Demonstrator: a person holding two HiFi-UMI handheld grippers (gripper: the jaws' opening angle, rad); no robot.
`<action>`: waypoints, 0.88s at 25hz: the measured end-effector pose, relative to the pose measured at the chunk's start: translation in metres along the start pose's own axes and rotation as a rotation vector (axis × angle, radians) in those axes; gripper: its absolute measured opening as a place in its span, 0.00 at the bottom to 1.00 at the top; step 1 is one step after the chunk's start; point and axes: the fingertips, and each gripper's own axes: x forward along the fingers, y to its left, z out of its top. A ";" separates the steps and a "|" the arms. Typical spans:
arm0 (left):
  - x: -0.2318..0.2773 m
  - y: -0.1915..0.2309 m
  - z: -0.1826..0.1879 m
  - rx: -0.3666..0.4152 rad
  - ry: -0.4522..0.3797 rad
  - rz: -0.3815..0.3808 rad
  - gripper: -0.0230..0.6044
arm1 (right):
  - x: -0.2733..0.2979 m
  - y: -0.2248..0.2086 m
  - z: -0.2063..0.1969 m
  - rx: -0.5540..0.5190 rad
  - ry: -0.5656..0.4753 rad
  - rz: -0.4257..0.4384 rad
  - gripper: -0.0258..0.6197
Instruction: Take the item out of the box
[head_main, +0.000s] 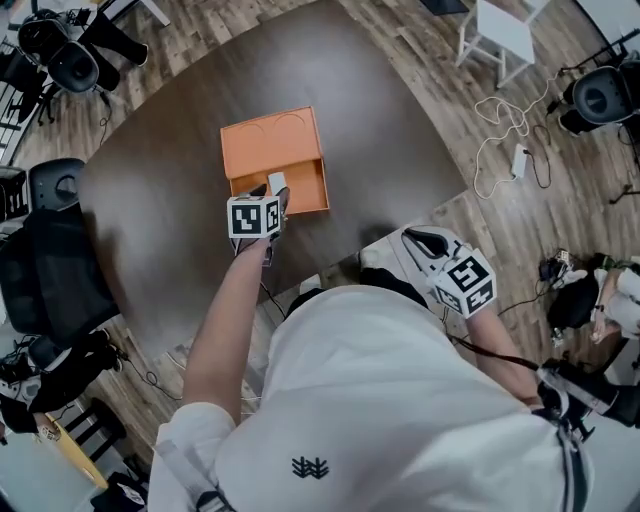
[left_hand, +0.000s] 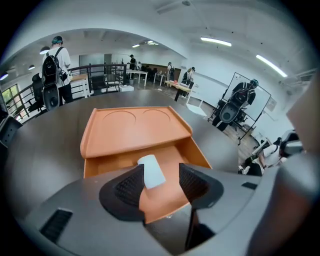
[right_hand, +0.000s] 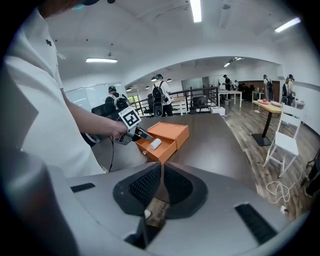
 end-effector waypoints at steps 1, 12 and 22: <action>0.008 0.000 0.001 -0.010 0.017 0.017 0.37 | 0.000 -0.011 -0.003 0.006 0.004 0.013 0.07; 0.040 0.033 -0.012 -0.083 0.159 0.170 0.38 | -0.002 -0.060 -0.012 0.002 0.047 0.104 0.07; 0.040 0.045 -0.032 -0.019 0.327 0.232 0.38 | -0.002 -0.075 -0.014 0.029 0.058 0.094 0.07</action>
